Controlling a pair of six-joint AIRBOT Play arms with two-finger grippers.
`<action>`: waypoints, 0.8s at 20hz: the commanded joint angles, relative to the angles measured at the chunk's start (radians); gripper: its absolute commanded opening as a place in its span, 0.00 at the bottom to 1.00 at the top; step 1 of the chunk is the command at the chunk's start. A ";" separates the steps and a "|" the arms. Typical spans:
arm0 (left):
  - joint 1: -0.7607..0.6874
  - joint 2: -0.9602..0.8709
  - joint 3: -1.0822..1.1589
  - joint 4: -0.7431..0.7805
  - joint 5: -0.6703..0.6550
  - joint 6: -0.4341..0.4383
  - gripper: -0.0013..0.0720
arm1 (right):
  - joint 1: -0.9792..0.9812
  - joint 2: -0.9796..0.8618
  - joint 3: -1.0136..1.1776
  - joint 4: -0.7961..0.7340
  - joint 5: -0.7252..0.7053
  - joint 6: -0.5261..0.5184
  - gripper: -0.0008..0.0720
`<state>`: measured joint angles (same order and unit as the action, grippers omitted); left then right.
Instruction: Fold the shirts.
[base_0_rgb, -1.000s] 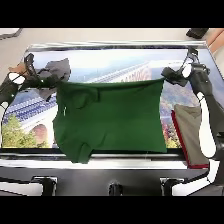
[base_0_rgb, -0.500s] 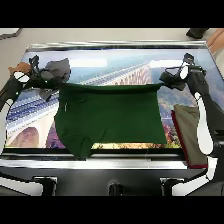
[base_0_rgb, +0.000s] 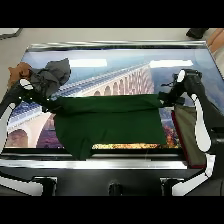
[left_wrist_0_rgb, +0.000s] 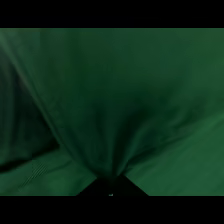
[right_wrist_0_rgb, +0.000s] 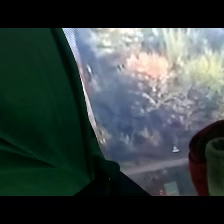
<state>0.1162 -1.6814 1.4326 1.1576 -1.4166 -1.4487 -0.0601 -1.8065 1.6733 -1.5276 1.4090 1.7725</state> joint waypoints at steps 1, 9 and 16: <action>0.008 0.002 -0.020 0.015 -0.027 -0.021 0.58 | 0.001 -0.002 -0.001 0.032 0.055 0.003 0.18; 0.169 0.214 -0.152 0.014 -0.125 0.018 0.66 | -0.116 0.162 -0.061 0.091 0.317 -0.061 0.56; 0.210 0.563 -0.878 -0.117 0.076 0.187 0.64 | -0.122 0.358 -0.433 0.127 0.198 -0.095 0.56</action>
<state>0.3103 -1.2270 0.7734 1.1156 -1.4147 -1.3426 -0.1757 -1.5116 1.3472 -1.4193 1.6344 1.6993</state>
